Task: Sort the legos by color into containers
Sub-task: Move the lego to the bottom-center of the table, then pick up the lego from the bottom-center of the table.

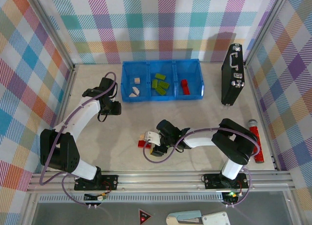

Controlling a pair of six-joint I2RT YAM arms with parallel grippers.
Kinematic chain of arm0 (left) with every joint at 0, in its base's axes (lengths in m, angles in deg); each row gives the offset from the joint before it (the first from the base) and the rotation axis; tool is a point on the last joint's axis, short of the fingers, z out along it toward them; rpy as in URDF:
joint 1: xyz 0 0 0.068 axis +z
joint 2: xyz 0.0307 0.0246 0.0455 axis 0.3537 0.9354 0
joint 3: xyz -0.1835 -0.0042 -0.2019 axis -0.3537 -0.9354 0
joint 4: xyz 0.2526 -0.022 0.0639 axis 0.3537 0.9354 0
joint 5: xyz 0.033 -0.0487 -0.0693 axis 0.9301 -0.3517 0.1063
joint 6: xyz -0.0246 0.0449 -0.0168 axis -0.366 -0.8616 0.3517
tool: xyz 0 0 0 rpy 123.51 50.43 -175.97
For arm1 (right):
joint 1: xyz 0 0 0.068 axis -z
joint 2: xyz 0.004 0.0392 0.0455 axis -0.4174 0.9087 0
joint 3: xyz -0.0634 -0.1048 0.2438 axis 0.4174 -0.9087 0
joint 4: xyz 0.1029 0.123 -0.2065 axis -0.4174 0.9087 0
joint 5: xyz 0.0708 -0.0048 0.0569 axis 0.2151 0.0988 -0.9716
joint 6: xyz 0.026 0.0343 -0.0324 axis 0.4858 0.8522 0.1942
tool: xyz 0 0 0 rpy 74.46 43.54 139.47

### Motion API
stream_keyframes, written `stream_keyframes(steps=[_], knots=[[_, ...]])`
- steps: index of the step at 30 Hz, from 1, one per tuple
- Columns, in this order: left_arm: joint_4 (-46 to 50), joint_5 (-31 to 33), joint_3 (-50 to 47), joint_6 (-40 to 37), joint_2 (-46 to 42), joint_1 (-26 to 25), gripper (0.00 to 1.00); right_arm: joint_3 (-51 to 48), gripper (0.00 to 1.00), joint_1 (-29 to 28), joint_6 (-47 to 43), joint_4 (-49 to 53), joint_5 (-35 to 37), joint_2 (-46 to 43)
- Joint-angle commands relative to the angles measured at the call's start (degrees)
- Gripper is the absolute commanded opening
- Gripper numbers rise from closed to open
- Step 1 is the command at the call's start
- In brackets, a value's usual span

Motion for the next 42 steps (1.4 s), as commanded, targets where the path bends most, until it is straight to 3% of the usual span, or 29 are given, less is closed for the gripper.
stream_keyframes(steps=[1, 20, 31, 42], knots=[[0.1, -0.5, 0.0, -0.4, -0.6, 0.7, 0.47, 0.6, 0.59, -0.3, 0.0, -0.7, -1.3, 1.4], [0.2, -0.3, -0.1, -0.4, -0.1, 0.7, 0.47, 5.3, 0.53, -2.1, 1.4, -2.9, -2.0, 8.5], [0.2, -0.3, -0.1, -0.5, -0.1, 0.7, 0.47, 4.3, 0.41, -2.3, 1.2, -2.6, -2.0, 7.2], [0.1, -0.9, 0.1, -0.4, 0.2, 0.7, 0.47, 3.5, 0.35, -2.3, -1.4, 0.3, -0.5, 4.4]])
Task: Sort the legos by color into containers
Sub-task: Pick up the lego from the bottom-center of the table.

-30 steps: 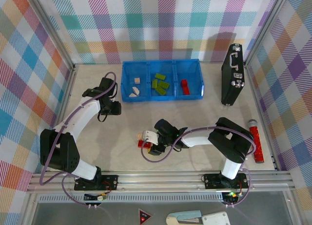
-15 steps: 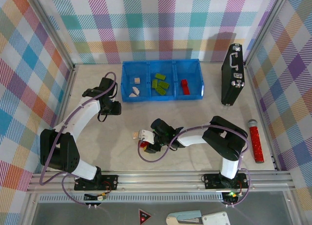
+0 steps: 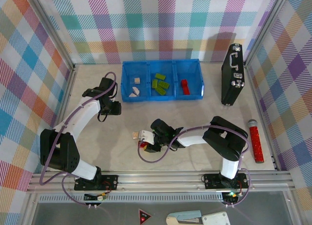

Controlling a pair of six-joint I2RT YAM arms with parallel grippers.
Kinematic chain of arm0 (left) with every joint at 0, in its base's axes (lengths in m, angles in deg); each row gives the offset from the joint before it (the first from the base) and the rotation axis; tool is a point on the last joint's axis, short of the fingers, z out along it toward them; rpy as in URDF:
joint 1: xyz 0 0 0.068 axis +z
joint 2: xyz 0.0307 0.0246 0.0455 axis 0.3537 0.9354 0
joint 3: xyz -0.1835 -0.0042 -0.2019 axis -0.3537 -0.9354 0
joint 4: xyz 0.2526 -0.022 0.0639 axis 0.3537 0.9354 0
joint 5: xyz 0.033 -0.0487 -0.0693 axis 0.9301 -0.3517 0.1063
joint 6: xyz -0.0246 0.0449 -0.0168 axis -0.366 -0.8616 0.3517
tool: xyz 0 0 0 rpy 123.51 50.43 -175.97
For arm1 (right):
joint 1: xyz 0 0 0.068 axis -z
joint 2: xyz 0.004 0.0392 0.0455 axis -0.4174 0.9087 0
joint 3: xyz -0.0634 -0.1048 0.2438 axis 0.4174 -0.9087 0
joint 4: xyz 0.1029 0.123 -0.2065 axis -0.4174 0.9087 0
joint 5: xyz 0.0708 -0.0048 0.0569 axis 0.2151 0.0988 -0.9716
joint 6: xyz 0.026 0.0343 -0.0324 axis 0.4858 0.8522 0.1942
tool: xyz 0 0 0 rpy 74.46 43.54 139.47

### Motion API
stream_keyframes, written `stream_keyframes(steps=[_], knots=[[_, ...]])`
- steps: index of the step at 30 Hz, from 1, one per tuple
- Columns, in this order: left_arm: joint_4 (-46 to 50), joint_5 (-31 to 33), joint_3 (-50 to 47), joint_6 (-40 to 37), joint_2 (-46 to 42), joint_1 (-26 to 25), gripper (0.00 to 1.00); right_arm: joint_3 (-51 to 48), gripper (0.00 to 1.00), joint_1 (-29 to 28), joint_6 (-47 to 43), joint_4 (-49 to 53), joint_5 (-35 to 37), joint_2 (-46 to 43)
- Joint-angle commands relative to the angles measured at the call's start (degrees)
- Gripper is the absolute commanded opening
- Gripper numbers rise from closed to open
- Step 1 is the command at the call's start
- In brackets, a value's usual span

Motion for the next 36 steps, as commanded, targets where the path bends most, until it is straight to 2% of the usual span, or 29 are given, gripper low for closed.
stream_keyframes(steps=[1, 9, 16, 28, 36], knots=[[0.1, -1.0, 0.2, -0.5, 0.2, 0.7, 0.47, -1.9, 0.35, -0.6, -1.6, 4.9, -0.1, -1.9], [0.1, -0.7, 0.0, -0.5, 0.1, 0.7, 0.47, -6.1, 0.34, 0.6, -2.2, 8.4, 1.0, -6.4], [0.3, -0.6, 0.3, -0.5, 0.2, 0.7, 0.47, -13.7, 0.33, 3.7, -1.5, 8.3, -0.6, -15.7], [0.4, -0.5, 0.3, -0.6, 0.2, 0.7, 0.47, -11.1, 0.32, 5.8, -0.9, 9.3, -0.8, -16.5], [0.3, -0.5, 0.2, -0.6, -0.1, 0.7, 0.47, -9.2, 0.33, 10.3, 0.9, 12.0, -3.4, -23.1]])
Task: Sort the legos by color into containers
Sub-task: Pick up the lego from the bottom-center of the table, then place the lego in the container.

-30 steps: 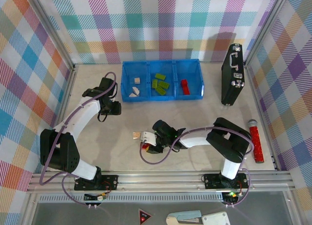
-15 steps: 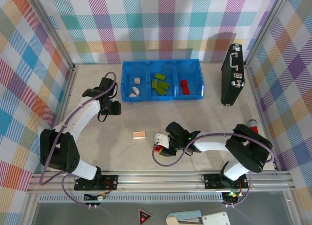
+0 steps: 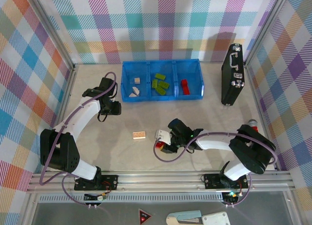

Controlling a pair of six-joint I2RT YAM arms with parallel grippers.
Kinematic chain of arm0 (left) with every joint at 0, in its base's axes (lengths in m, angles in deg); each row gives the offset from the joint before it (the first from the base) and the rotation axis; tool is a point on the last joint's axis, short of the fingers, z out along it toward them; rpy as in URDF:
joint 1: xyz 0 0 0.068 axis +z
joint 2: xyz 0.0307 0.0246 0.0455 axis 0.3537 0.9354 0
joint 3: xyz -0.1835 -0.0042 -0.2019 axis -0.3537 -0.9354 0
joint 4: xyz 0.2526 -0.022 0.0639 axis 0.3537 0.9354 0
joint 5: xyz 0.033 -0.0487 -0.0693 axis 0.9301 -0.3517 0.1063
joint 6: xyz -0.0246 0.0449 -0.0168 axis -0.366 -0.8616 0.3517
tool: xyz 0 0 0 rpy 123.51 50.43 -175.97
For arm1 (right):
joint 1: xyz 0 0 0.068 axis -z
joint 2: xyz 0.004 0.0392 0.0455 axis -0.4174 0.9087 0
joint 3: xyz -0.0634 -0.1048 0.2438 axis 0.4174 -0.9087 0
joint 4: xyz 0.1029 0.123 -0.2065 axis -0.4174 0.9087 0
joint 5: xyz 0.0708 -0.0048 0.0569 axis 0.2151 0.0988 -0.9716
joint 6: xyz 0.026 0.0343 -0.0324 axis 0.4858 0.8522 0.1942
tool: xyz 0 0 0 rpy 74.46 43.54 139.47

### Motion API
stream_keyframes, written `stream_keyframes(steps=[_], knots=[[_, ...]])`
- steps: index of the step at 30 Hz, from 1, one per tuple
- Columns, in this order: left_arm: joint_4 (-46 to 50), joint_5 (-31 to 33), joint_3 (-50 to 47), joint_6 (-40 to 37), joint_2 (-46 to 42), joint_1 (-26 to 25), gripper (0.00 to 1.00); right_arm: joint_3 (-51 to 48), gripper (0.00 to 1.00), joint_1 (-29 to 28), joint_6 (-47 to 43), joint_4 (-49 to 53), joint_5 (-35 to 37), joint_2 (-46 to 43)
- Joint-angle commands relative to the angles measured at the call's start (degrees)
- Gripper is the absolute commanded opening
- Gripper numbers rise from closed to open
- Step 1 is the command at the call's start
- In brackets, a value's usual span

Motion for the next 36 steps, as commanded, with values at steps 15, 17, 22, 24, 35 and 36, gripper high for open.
stream_keyframes(steps=[15, 17, 22, 24, 35, 36], knots=[[0.4, -0.5, 0.2, -0.6, -0.4, 0.7, 0.47, 19.0, 0.29, 10.9, 12.6, 11.9, 8.8, -1.9], [0.4, -0.5, 0.2, -0.6, -0.4, 0.7, 0.47, 22.0, 0.29, 12.5, 14.7, 14.1, 10.5, -0.4], [0.4, -0.4, 0.2, -0.6, -0.5, 0.7, 0.46, 29.0, 0.28, 17.0, 20.7, 19.0, 14.5, 3.9], [0.4, -0.4, 0.2, -0.6, -0.7, 0.7, 0.47, 32.2, 0.28, 18.9, 23.0, 21.7, 15.6, 6.1], [0.4, -0.1, 0.1, -0.7, -0.6, 0.7, 0.46, 47.1, 0.28, 27.3, 30.9, 31.7, 21.2, 17.3], [0.5, 0.0, 0.2, -0.7, -0.6, 0.7, 0.47, 48.7, 0.28, 27.8, 30.9, 32.6, 21.0, 18.7]])
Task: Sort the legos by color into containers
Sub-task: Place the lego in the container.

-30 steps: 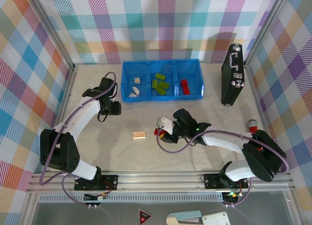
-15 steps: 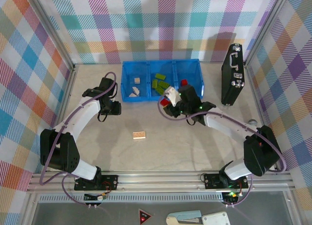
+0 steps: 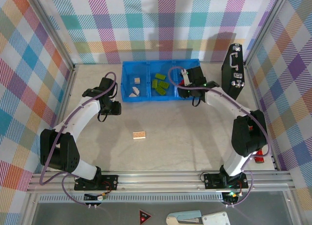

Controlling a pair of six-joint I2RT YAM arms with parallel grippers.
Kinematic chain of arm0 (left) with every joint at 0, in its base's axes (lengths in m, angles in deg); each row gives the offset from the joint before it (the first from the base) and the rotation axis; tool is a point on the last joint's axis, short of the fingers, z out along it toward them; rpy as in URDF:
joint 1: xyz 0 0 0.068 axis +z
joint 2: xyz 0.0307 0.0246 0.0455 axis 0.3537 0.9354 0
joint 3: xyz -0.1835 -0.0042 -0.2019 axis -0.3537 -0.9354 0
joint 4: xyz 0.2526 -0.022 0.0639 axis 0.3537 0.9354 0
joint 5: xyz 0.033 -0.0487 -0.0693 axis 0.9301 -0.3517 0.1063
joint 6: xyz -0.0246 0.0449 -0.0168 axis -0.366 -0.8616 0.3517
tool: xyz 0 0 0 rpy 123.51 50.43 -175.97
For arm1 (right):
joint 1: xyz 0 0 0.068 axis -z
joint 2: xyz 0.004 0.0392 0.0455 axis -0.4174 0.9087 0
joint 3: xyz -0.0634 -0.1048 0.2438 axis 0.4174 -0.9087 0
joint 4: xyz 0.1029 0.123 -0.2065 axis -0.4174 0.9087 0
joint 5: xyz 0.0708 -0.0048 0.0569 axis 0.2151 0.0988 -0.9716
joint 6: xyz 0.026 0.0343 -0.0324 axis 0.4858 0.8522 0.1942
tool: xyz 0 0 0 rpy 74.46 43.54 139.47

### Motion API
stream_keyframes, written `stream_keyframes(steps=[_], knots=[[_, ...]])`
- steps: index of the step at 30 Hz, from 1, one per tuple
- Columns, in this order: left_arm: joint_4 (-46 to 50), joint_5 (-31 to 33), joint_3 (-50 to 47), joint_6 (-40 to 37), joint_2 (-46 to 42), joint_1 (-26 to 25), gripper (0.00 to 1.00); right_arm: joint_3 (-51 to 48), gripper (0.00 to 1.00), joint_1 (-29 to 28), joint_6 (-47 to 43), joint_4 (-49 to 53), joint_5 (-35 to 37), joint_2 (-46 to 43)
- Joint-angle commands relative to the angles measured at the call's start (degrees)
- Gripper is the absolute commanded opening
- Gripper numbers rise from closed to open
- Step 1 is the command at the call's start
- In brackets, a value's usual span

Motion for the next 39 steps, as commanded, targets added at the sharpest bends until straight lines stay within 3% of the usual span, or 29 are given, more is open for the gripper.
stream_keyframes(steps=[1, 18, 39], knots=[[0.5, 0.0, 0.2, -0.5, -0.5, 0.7, 0.47, 5.5, 0.28, 1.5, 3.0, 5.2, 1.7, 3.9], [0.6, 0.6, 0.3, -0.7, 0.5, 0.7, 0.47, 32.0, 0.28, 6.0, 0.6, 10.8, -1.5, 26.0], [0.9, 1.0, 0.5, -0.9, 1.6, 0.7, 0.47, 51.0, 0.31, 6.6, -1.9, 8.5, -0.7, 42.5]])
